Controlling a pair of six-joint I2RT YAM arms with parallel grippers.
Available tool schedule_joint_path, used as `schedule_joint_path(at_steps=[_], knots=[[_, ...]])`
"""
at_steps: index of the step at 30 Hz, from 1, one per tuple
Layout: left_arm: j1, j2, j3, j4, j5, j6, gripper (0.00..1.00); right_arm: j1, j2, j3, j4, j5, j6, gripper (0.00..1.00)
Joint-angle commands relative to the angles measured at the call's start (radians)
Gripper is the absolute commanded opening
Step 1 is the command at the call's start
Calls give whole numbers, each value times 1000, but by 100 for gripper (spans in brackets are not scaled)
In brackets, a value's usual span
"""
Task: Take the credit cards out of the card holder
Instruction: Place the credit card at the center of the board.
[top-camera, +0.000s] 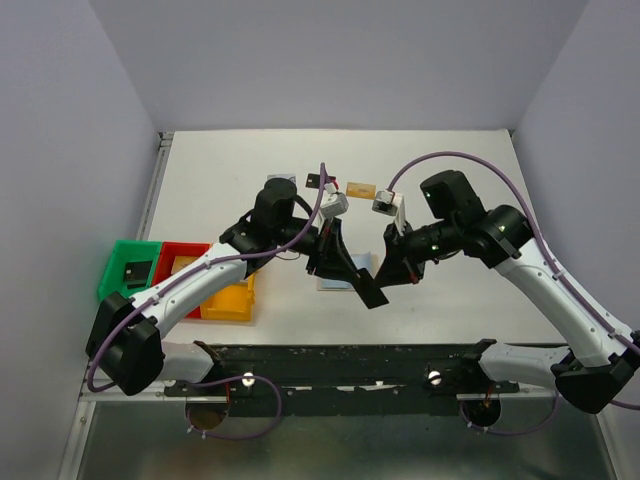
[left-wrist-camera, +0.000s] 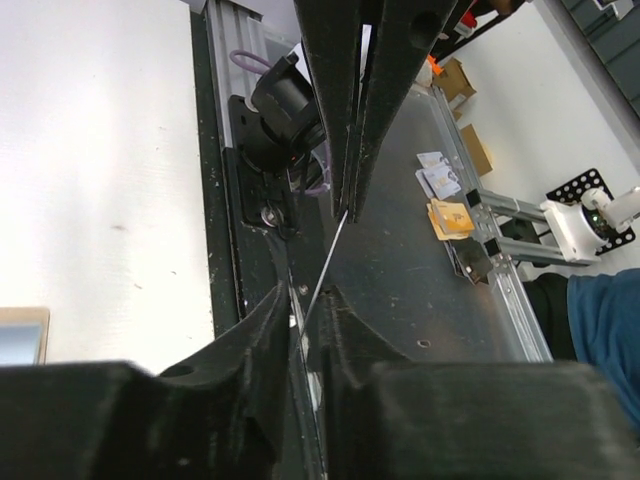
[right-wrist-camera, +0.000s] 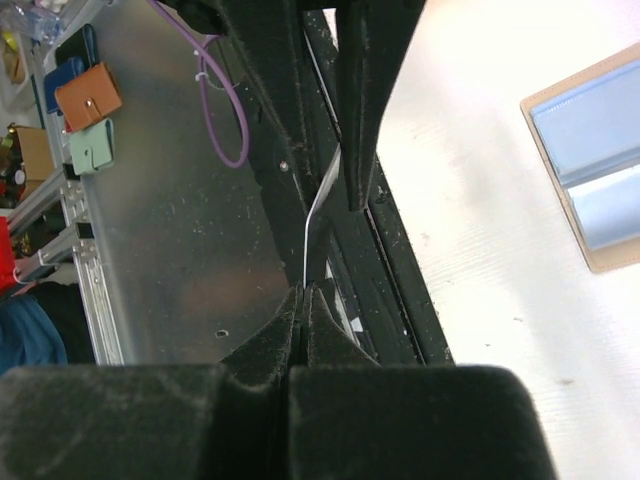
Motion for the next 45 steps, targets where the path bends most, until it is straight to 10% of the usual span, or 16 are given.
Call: schedule_joint_path(at_steps=[1, 5, 8, 11, 17, 23, 45], knots=[[-8, 5, 21, -2, 16, 20, 22, 9, 3, 34, -27, 7, -9, 0], [-8, 0, 5, 41, 25, -7, 0, 9, -7, 34, -12, 39, 9, 1], [3, -24, -12, 70, -22, -24, 0, 8, -51, 33, 44, 207, 101, 44], [57, -49, -28, 111, -105, -84, 0, 4, -114, 71, 76, 454, 153, 63], [294, -34, -69, 216, -428, -354, 0, 4, -291, -28, 272, 841, 227, 66], [390, 107, 37, 86, -713, -377, 0, 4, -485, -323, 507, 813, 290, 73], [439, 724, 382, 106, -661, -461, 0, 4, -451, -569, 587, 657, 434, 72]])
